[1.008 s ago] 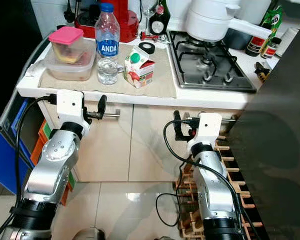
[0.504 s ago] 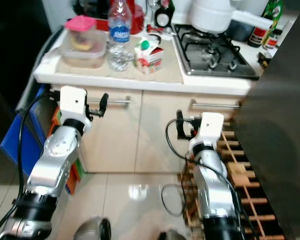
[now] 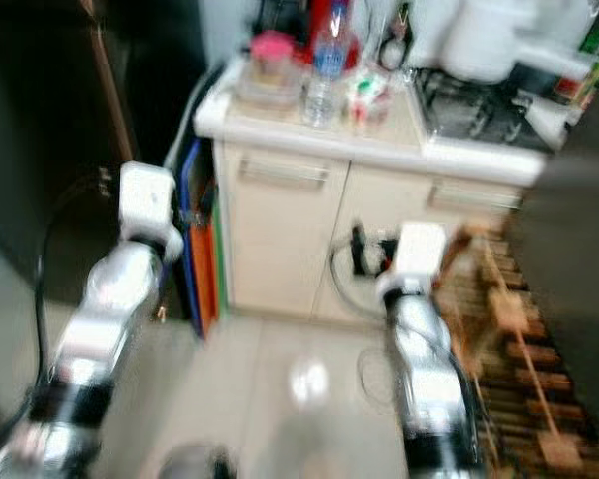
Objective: Restocking fridge
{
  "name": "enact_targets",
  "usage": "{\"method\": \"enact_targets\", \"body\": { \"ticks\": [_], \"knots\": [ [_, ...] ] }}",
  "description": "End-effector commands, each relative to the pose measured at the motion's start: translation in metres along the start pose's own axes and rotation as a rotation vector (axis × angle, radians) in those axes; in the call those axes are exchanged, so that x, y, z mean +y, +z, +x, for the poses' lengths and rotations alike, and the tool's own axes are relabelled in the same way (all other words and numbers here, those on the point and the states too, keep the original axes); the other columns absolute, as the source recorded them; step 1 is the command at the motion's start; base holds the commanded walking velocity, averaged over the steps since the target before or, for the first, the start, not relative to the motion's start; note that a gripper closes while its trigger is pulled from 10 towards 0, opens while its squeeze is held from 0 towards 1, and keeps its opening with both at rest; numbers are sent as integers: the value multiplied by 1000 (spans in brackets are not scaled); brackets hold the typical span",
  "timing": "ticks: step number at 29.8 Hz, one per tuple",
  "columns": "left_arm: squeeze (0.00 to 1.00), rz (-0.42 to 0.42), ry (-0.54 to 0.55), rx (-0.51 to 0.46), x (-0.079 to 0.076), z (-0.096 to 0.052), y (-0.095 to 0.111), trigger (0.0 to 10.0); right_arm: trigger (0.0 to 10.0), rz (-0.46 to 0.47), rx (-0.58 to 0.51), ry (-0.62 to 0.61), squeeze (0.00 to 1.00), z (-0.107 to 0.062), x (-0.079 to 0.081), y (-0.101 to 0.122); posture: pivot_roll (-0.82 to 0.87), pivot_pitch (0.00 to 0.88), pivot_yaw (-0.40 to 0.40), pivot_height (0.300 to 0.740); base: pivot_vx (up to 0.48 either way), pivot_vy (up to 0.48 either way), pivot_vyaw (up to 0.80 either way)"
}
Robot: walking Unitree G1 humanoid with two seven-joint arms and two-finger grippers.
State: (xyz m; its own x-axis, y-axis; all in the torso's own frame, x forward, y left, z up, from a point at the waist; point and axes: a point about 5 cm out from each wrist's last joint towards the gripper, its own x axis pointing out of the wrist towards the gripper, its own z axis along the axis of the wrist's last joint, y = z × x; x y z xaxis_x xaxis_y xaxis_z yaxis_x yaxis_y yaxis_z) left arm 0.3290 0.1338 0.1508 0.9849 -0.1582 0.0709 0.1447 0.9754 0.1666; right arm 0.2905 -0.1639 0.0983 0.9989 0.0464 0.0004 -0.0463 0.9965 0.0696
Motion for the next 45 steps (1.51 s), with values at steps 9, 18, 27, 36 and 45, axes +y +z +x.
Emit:
{"method": "enact_targets", "body": {
  "ticks": [9, 18, 27, 36, 45],
  "knots": [
    [0, -19, -147, -50, -10, 11, 9, 10000, 10000, -6, -33, -4, 0, 4, -4, 6, 58, 0, -14, 740, 0, 0, -560],
    [0, -10, -206, -66, -15, 14, 11, 10000, 10000, -5, -39, -4, 0, 4, -5, 6, 60, 0, -14, 740, 0, 0, -570],
    [0, -20, -243, -76, -15, 17, 11, 10000, 10000, 9, -60, -11, 0, 7, -6, 10, 57, 0, -17, 740, 0, 0, -574],
    [0, -6, -295, -118, -18, 17, 15, 10000, 10000, 9, -64, -7, 0, 7, -7, 9, 57, 0, -13, 740, 0, 97, -580],
    [0, -27, -319, -118, -19, 17, 14, 10000, 10000, 6, -59, -8, 0, 6, -9, 7, 61, 0, -18, 740, 0, 66, -581]
  ]
}}
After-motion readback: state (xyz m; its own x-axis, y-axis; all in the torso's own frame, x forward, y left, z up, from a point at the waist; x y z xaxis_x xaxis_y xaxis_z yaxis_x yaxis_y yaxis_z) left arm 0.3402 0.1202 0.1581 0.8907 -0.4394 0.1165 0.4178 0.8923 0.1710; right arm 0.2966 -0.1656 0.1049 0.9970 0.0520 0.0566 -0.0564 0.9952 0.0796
